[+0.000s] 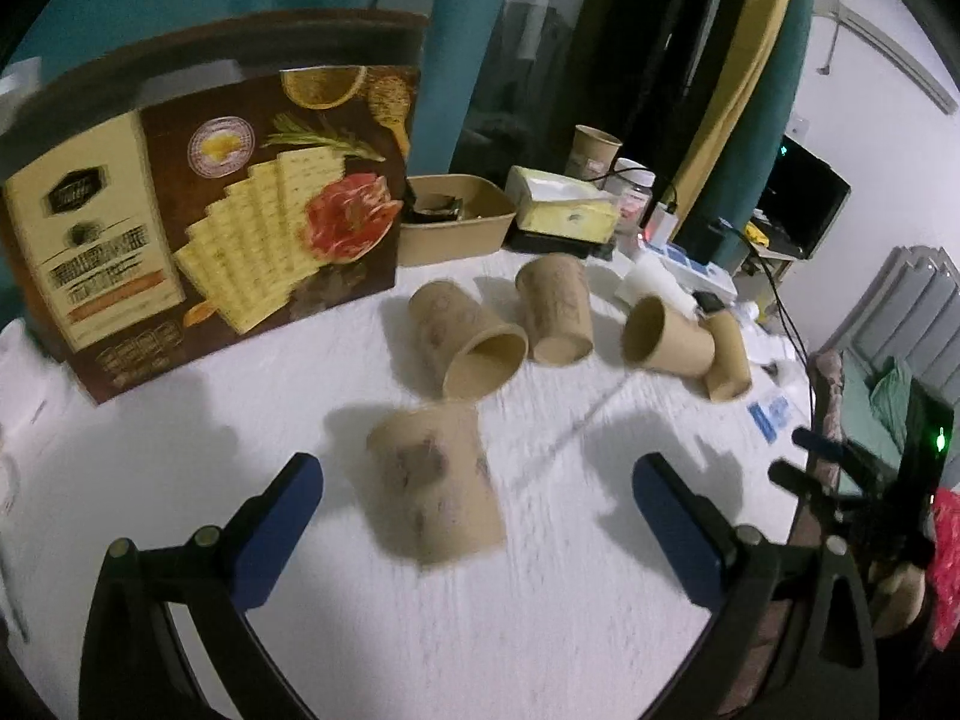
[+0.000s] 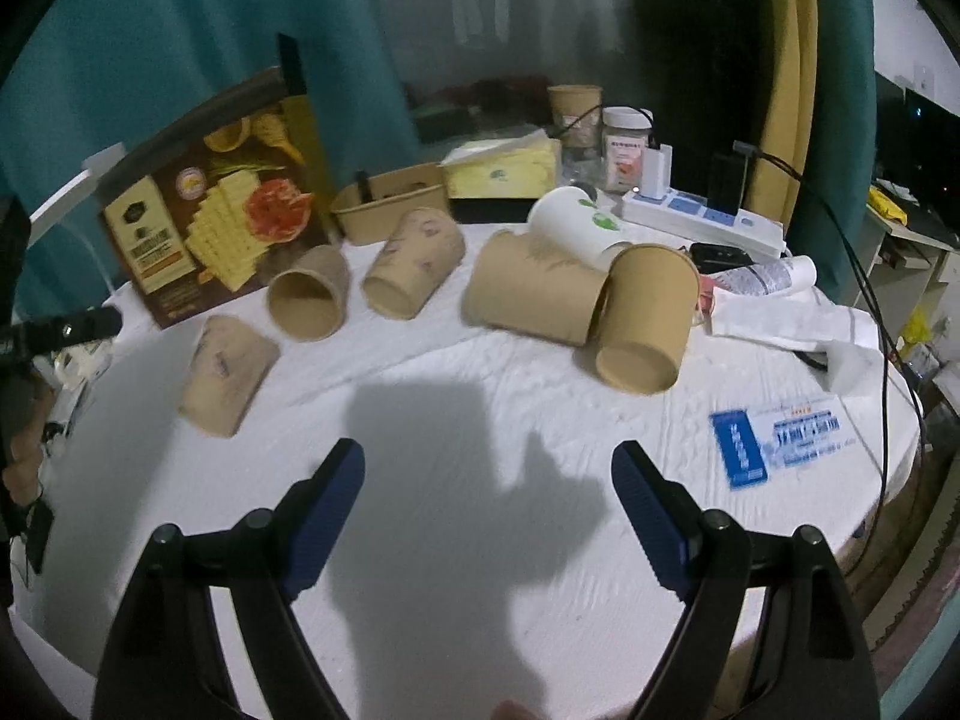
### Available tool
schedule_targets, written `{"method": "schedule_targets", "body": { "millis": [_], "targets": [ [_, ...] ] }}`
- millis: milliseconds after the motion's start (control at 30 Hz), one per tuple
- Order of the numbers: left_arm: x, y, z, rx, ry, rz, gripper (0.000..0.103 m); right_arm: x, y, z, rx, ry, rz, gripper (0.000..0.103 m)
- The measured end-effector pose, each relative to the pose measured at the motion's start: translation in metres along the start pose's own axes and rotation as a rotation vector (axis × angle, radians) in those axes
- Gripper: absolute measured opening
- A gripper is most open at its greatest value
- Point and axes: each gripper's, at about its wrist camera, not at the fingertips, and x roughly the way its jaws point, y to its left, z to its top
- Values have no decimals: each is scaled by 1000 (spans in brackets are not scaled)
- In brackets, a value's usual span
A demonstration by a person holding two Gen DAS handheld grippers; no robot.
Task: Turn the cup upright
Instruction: 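Reach the left tool to the pig-printed paper cup lying on its side and close on it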
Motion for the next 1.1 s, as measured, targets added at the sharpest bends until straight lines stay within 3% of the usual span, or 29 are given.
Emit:
{"method": "schedule_targets", "body": {
  "millis": [100,233,467,600,800,1100],
  "targets": [
    [32,3,27,-35,40,2,103,14,-6,15,-1,11,5,83],
    [86,16,57,-178,119,-49,103,28,-9,27,1,7,25,83],
    [156,37,79,-316,222,-33,99,50,-12,32,26,20,77,83],
    [176,31,78,-245,273,16,90,60,-19,37,43,14,65,83],
    [193,32,75,-222,328,7,75,77,-37,45,112,22,27,83],
    [190,24,82,-187,325,-17,67,71,-36,53,113,2,36,83]
  ]
}}
